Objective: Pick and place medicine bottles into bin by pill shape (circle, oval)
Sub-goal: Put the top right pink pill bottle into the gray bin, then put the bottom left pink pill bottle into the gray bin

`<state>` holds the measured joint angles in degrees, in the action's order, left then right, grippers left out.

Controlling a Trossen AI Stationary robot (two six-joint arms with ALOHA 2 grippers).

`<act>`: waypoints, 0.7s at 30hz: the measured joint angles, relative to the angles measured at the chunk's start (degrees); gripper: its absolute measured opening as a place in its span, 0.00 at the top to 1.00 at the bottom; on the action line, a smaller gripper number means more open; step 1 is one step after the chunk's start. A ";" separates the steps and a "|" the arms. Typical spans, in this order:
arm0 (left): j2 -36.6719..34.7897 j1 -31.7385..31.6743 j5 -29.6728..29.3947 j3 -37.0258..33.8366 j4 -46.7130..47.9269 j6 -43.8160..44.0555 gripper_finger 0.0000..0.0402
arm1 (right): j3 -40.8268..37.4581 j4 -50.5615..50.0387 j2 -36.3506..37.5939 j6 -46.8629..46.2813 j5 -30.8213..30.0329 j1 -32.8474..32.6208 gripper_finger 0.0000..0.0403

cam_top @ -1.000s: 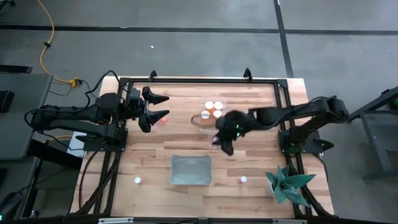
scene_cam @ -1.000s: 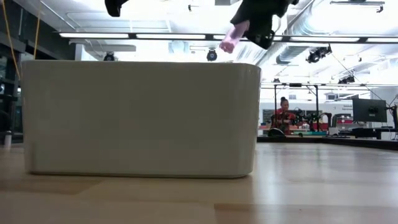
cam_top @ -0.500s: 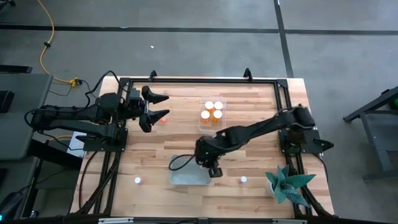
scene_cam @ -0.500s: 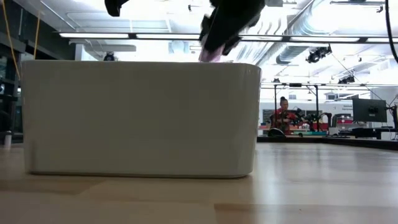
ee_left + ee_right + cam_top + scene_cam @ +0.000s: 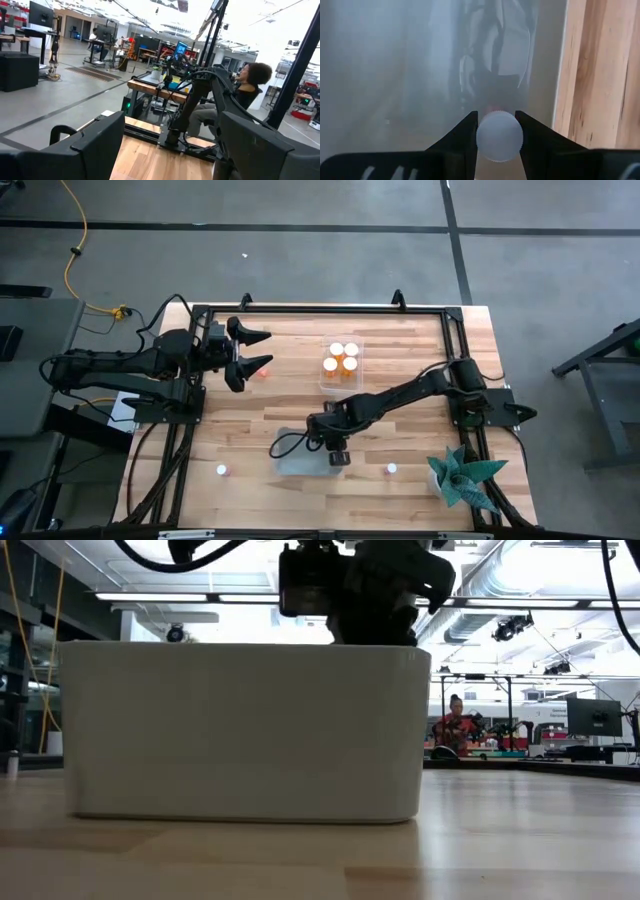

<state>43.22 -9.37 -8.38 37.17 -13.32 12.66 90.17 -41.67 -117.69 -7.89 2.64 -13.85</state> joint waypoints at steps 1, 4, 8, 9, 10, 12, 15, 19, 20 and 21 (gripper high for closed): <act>0.00 0.00 0.00 0.01 0.00 0.03 0.22 | 0.00 -0.03 0.02 -0.52 0.01 0.00 0.75; 0.00 0.00 0.00 0.01 0.00 0.01 0.22 | 0.00 -0.13 0.02 -1.10 0.29 0.02 0.75; 0.00 0.00 0.00 0.00 0.00 0.05 0.22 | 0.00 -0.13 0.02 -1.06 2.14 0.03 0.70; 0.00 0.00 0.00 0.01 -0.02 0.04 0.22 | 0.00 -0.11 0.02 -0.91 2.17 -0.05 0.67; 0.00 0.00 0.00 0.01 0.00 -0.04 0.22 | 0.00 -0.11 0.04 -0.80 2.22 -0.07 0.64; 0.00 0.00 0.02 0.01 -0.02 -0.41 0.22 | 0.14 -0.41 0.10 -0.65 2.27 -0.07 0.58; 0.00 0.00 0.02 0.01 0.00 -0.43 0.22 | 2.14 -2.13 0.17 0.93 2.29 -0.07 0.49; 0.00 0.00 0.00 0.00 0.00 -0.86 0.22 | 8.53 -9.38 0.21 6.61 0.97 -0.04 0.44; -0.02 0.00 -0.06 0.01 0.00 -0.85 0.22 | 10.54 -12.05 0.26 8.03 0.28 -0.04 0.44; 0.00 0.00 -0.13 0.01 0.04 -0.87 0.22 | 12.32 -14.70 0.51 8.96 -0.11 -0.01 0.44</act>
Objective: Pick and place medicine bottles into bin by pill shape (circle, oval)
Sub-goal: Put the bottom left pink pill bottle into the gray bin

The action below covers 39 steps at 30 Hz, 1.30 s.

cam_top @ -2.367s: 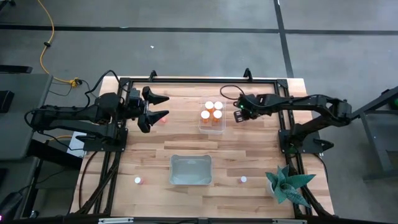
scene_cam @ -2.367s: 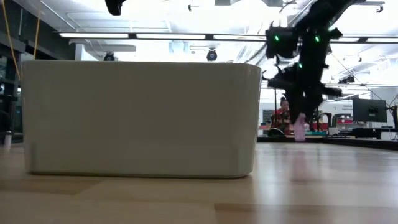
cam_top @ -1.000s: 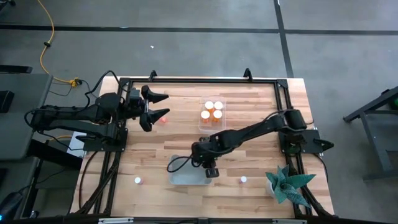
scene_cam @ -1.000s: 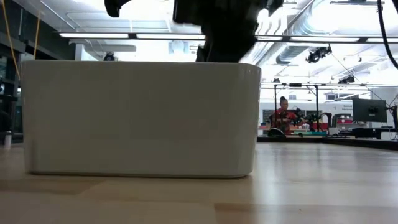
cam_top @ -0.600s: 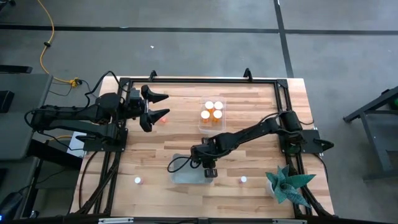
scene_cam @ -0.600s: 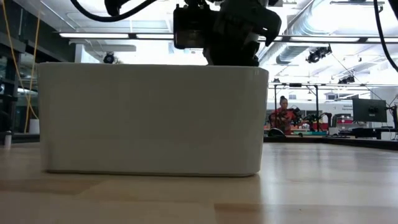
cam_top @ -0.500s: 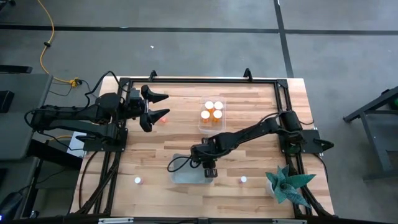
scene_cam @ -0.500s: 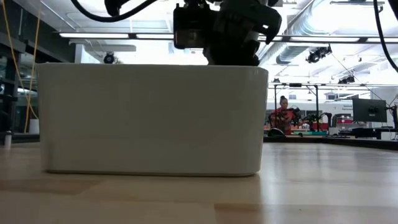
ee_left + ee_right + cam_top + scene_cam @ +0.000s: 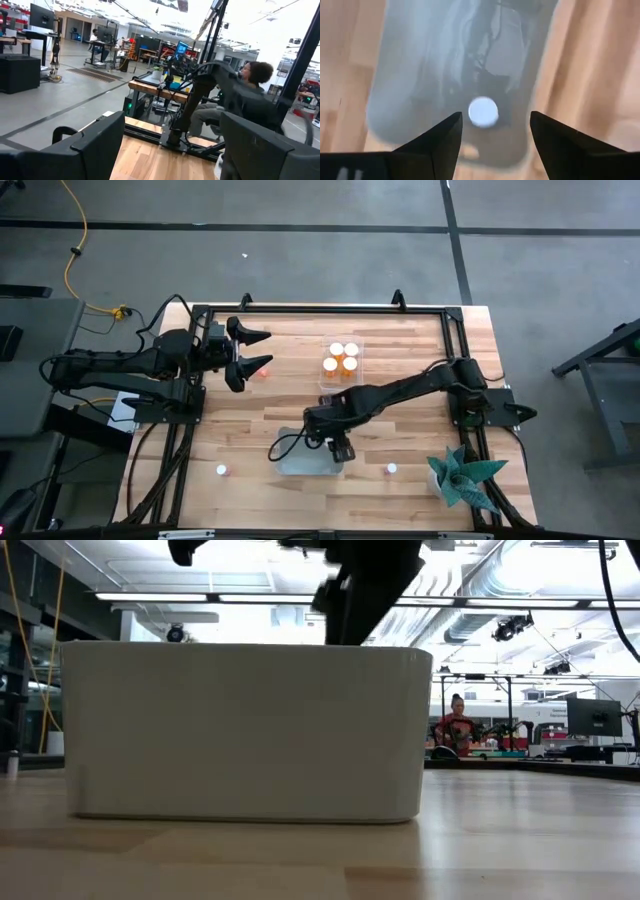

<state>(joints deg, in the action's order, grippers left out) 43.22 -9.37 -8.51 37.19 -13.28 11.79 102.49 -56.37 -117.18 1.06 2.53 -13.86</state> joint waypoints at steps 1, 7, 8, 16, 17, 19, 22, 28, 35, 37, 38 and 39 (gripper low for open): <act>-0.02 0.01 0.01 0.00 0.12 0.03 0.22 | 1.38 -2.46 0.46 0.32 -0.72 0.00 0.44; -0.02 0.02 1.73 0.00 0.76 0.05 0.22 | -5.80 -4.27 10.79 -6.16 -2.68 0.96 0.44; -0.02 0.02 1.98 0.00 1.09 0.09 0.22 | -9.26 -3.16 13.73 -8.02 -4.16 1.11 0.44; -0.02 0.02 2.07 0.00 2.91 1.16 0.22 | -40.87 22.86 40.91 -28.88 -14.38 2.70 0.44; -0.02 0.02 2.07 0.00 2.93 1.59 0.22 | -44.13 26.85 43.83 -30.02 -15.15 2.78 0.44; -0.02 0.02 2.12 0.00 2.93 2.74 0.22 | -49.70 34.52 48.71 -31.13 -16.58 2.75 0.44; -0.02 0.02 2.06 0.00 2.96 3.04 0.22 | -55.92 44.03 54.14 -30.77 -17.01 2.75 0.44; -0.02 0.02 2.03 0.00 5.49 0.32 0.22 | -61.42 52.92 58.46 -22.82 -16.60 2.75 0.44; -0.02 0.04 2.01 0.00 8.35 0.02 0.22 | -61.43 56.15 58.46 -9.97 -15.92 2.75 0.44; -0.02 0.04 1.98 0.00 8.66 0.02 0.22 | -61.43 56.88 58.46 -9.73 -15.92 2.75 0.44; -0.02 0.04 1.98 0.00 8.94 0.03 0.22 | -61.43 57.13 58.46 -9.81 -15.94 2.75 0.44; -0.02 0.04 1.98 0.00 9.28 0.10 0.22 | -61.43 57.21 58.46 -9.88 -16.01 2.75 0.44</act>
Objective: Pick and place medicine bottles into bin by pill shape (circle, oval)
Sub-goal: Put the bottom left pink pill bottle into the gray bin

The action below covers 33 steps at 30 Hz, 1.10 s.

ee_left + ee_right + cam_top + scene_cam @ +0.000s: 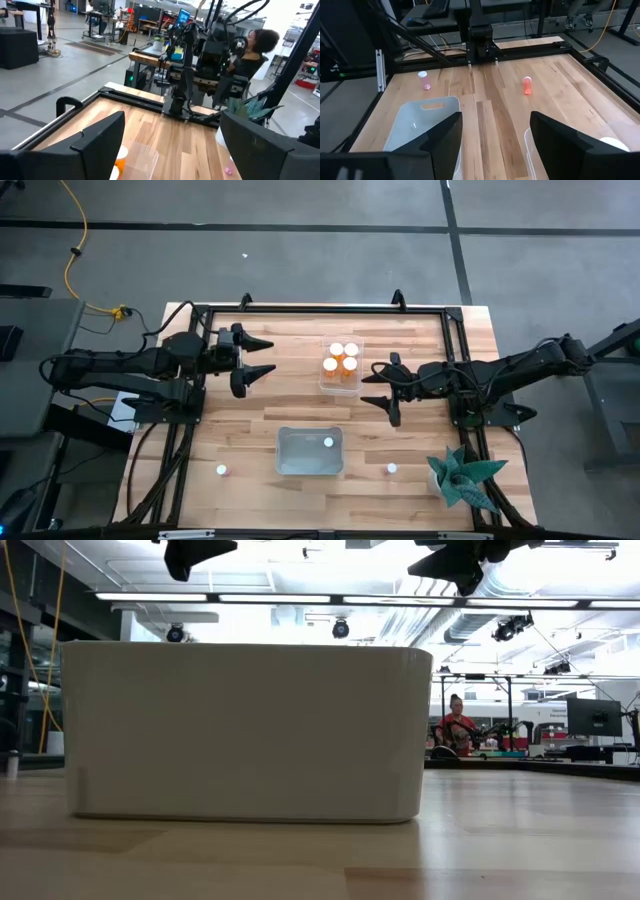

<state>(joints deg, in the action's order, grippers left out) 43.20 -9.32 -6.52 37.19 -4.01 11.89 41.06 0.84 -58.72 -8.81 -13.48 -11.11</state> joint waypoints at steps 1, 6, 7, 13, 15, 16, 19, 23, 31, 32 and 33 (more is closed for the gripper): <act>0.00 0.00 0.00 0.00 0.44 0.56 0.22 | 0.00 0.01 0.00 0.00 -0.23 0.00 0.44; 1.87 4.42 4.68 3.74 14.91 6.13 0.22 | 0.00 0.00 0.00 -0.11 -3.13 -0.02 0.44; 3.03 6.60 5.73 5.23 20.03 7.24 0.22 | 0.00 0.00 0.00 -0.11 -3.74 -0.01 0.44; 10.63 24.31 4.53 14.80 43.30 13.90 0.22 | 0.00 -0.17 0.00 -0.11 -8.06 -0.01 0.44; 13.40 30.93 2.74 17.03 47.49 16.21 0.22 | 0.00 -0.22 0.00 -0.11 -8.99 0.00 0.44; 14.58 34.09 1.46 17.80 49.40 17.38 0.22 | 0.00 -0.29 0.00 -0.09 -9.18 0.10 0.44; 18.12 43.21 -2.25 18.13 51.79 22.07 0.22 | 0.01 -0.89 -0.02 -0.11 -9.51 0.54 0.44; 24.60 52.75 -4.59 17.92 52.94 27.48 0.22 | 0.00 -1.67 -0.03 -0.11 -9.57 1.36 0.44; 37.21 60.17 -7.08 17.84 58.56 34.97 0.22 | 0.02 -1.95 -0.04 -0.11 -9.56 3.46 0.44; 38.20 60.44 -7.08 17.84 58.46 35.58 0.22 | 0.00 -1.95 -0.04 -0.11 -9.56 3.73 0.44; 38.97 60.61 -7.10 17.84 58.41 36.37 0.22 | 0.00 -1.98 -0.04 -0.11 -9.55 4.03 0.44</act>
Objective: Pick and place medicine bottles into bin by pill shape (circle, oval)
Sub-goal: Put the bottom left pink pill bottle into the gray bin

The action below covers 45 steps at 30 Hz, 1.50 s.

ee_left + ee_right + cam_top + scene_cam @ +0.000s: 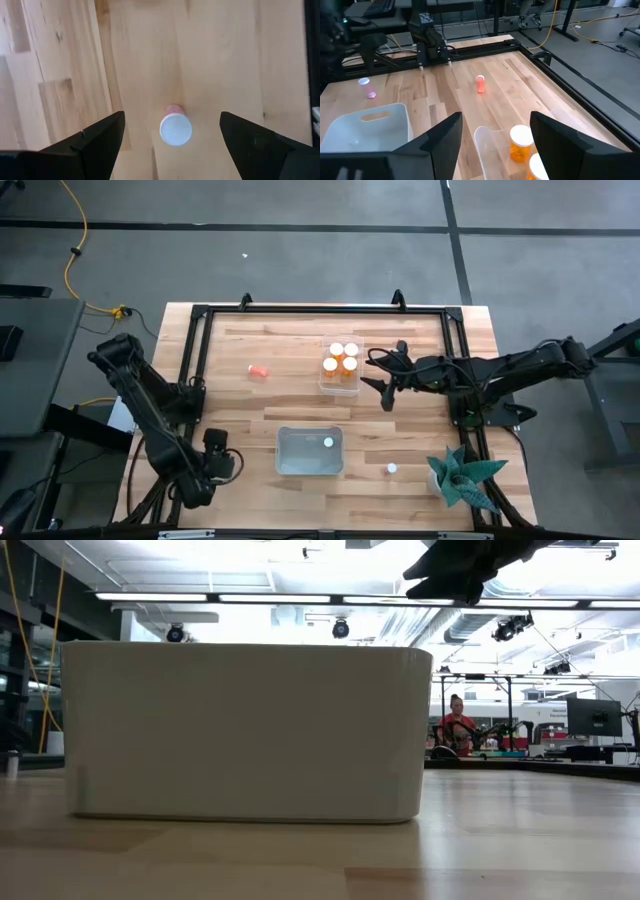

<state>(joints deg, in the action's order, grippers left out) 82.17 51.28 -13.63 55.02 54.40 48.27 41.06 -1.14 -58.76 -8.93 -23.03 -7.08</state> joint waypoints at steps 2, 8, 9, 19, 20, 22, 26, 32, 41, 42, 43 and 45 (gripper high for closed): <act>1.29 0.27 0.32 -0.17 -0.17 1.81 0.22 | 0.00 -0.07 0.00 0.00 -0.02 0.44 0.44; 1.14 0.76 1.48 -4.21 -0.47 7.08 0.22 | 0.02 -0.47 0.00 0.00 -0.02 1.41 0.44; 0.92 0.75 1.49 -4.79 -0.82 7.15 0.22 | 0.02 -0.46 0.00 0.00 -0.02 1.49 0.44; 0.41 0.72 2.03 -6.34 -8.83 5.33 0.35 | 0.02 -0.52 0.00 -0.01 0.00 1.60 0.44; 0.41 0.70 2.03 -6.34 -8.50 5.50 0.38 | 0.02 -0.55 0.00 0.00 0.00 1.60 0.44; 0.41 0.70 2.08 -6.34 -7.37 5.62 0.42 | 0.02 -0.62 0.00 0.00 0.00 1.60 0.44; 0.41 0.70 2.87 -6.34 -5.69 5.58 0.49 | 0.02 -0.86 0.00 -0.04 0.00 1.60 0.44; 0.41 0.70 3.12 -6.34 -5.81 5.56 0.52 | 0.02 -1.24 0.00 -0.22 0.00 1.60 0.44; 0.43 0.57 5.77 -7.60 -6.68 5.56 0.51 | 0.02 -1.41 0.00 -0.22 0.00 1.60 0.44; 0.43 0.39 5.68 -7.63 -6.75 5.56 0.51 | 0.02 -1.43 0.00 -0.22 0.00 1.60 0.44; 0.43 0.07 5.42 -7.63 -6.94 5.57 0.51 | 0.02 -1.40 0.00 -0.22 0.00 1.60 0.44; 0.43 -0.56 4.56 -7.63 -7.35 5.56 0.51 | 0.02 -1.40 0.00 -0.22 0.00 1.60 0.44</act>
<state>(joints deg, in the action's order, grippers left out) 82.61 50.72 -9.07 47.40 47.05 53.82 41.08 -2.55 -58.76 -9.15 -23.03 -5.48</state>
